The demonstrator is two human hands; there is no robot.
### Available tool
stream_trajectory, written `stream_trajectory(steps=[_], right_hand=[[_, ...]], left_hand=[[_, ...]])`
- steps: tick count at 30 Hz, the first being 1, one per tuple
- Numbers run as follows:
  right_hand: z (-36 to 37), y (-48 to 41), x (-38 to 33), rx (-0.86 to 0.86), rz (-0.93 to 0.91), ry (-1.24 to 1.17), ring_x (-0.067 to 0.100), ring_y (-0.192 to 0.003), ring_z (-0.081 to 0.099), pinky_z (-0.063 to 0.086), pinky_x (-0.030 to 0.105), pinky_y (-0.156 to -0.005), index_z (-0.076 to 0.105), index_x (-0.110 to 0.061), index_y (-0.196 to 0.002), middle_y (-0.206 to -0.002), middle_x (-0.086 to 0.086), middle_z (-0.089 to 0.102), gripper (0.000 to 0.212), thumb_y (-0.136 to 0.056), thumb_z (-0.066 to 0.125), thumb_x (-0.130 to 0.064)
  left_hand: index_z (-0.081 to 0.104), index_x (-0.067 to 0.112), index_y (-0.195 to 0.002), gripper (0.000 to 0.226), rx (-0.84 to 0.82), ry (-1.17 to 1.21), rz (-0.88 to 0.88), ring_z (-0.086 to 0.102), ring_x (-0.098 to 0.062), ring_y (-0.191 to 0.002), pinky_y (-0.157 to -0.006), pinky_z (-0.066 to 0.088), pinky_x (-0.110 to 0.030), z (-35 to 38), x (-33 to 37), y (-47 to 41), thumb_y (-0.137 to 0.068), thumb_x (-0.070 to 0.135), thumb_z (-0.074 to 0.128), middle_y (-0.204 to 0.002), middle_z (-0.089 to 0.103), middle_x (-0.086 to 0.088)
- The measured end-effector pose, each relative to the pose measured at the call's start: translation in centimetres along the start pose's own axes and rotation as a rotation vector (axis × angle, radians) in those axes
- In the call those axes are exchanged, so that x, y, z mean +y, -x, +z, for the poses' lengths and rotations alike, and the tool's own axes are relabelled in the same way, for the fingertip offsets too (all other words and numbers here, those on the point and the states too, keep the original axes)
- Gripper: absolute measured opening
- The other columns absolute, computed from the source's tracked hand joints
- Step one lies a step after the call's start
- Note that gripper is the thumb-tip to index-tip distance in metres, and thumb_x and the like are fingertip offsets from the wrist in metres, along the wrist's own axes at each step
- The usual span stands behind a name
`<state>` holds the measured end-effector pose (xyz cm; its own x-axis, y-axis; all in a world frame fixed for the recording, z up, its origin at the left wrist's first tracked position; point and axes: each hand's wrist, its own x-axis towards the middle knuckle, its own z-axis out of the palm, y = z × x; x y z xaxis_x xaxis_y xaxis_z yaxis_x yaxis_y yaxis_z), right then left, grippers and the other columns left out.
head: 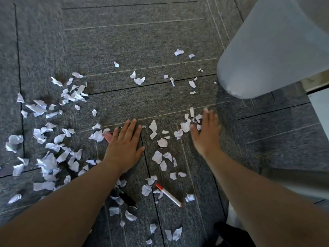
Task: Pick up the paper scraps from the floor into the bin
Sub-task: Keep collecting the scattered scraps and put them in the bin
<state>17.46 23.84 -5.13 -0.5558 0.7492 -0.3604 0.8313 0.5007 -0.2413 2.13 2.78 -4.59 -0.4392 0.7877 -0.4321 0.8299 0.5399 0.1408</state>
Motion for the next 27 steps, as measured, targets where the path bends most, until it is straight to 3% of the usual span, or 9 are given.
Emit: stream_trajectory(steps=[3,6,8,12,18,22,25,27], right_hand=[[1.1,2.3,-4.1,-0.123,-0.34,-0.135,0.025,-0.142,-0.007,0.013,0.047,-0.111,-0.002,-0.028,-0.147,-0.155,-0.004,-0.01,0.069,-0.093,0.038,-0.045],[1.8,3.8,-5.8,-0.111,-0.563,-0.142,0.02,-0.142,0.001,0.022,0.039,-0.11,0.013,-0.024,-0.146,-0.155,-0.002,0.0,0.059,-0.094,0.021,-0.051],[0.8,1.7,-4.9,-0.008,-0.446,-0.169,0.022,-0.141,0.009,0.024,0.042,-0.11,0.019,-0.022,-0.144,-0.155,0.001,0.008,0.057,-0.094,0.02,-0.051],[-3.4,-5.3,-1.6,0.043,-0.116,-0.14,0.018,-0.142,-0.003,0.011,0.038,-0.114,0.008,-0.016,-0.148,-0.157,0.0,-0.002,0.063,-0.096,0.037,-0.036],[-5.7,-12.5,-0.2,-0.061,-0.017,-0.053,0.017,-0.142,-0.005,0.014,0.041,-0.114,-0.002,-0.013,-0.148,-0.156,0.001,-0.011,0.071,-0.097,0.038,-0.04],[-5.6,-12.3,-1.6,-0.06,-0.066,-0.118,0.014,-0.142,-0.005,0.009,0.035,-0.115,0.005,-0.011,-0.148,-0.157,0.003,-0.004,0.064,-0.098,0.038,-0.034],[-5.3,-9.3,-3.5,-0.089,-0.347,-0.14,0.018,-0.139,0.023,0.03,0.038,-0.109,0.018,-0.015,-0.147,-0.156,-0.001,0.012,0.055,-0.097,0.04,-0.026],[-4.8,-8.0,-4.2,-0.03,-0.453,-0.148,0.019,-0.134,0.033,0.039,0.035,-0.1,0.023,-0.014,-0.145,-0.154,0.0,0.017,0.052,-0.097,0.04,-0.023]], left_hand=[[-0.011,0.014,-0.145,0.07,0.004,0.035,0.013,-0.024,-0.019,-0.138,-0.114,-0.007,-0.039,-1.3,-0.3,-1.4,-0.096,0.049,0.023,-0.153,-0.021,-0.008],[-0.008,0.013,-0.145,0.074,0.032,0.096,-0.004,-0.024,-0.018,-0.136,-0.114,-0.005,-0.04,-2.4,-1.7,-2.9,-0.094,0.051,0.028,-0.153,-0.019,-0.009],[-0.006,0.012,-0.146,0.079,0.038,0.086,-0.021,-0.018,-0.024,-0.14,-0.115,-0.002,-0.042,-3.3,-2.8,-3.9,-0.091,0.053,0.033,-0.153,-0.017,-0.012],[-0.007,0.012,-0.146,0.092,-0.005,0.062,-0.087,-0.016,-0.03,-0.141,-0.115,0.001,-0.046,-5.2,-4.6,-6.4,-0.085,0.059,0.043,-0.153,-0.019,-0.015],[-0.021,0.013,-0.143,0.118,-0.177,0.021,-0.062,-0.024,-0.034,-0.138,-0.114,0.0,-0.048,-7.5,-4.8,-10.9,-0.072,0.068,0.057,-0.148,-0.031,-0.017],[-0.022,0.014,-0.142,0.122,-0.202,0.069,-0.055,-0.026,-0.033,-0.137,-0.114,0.0,-0.049,-7.5,-4.7,-11.3,-0.069,0.066,0.061,-0.147,-0.034,-0.016],[-0.019,0.013,-0.143,0.124,-0.168,0.12,-0.051,-0.027,-0.03,-0.137,-0.114,-0.001,-0.049,-7.1,-5.0,-11.1,-0.066,0.066,0.062,-0.147,-0.034,-0.013],[-0.02,0.012,-0.142,0.127,-0.172,0.144,-0.038,-0.029,-0.028,-0.136,-0.114,-0.003,-0.048,-7.2,-5.1,-11.0,-0.064,0.066,0.064,-0.144,-0.037,-0.01]])
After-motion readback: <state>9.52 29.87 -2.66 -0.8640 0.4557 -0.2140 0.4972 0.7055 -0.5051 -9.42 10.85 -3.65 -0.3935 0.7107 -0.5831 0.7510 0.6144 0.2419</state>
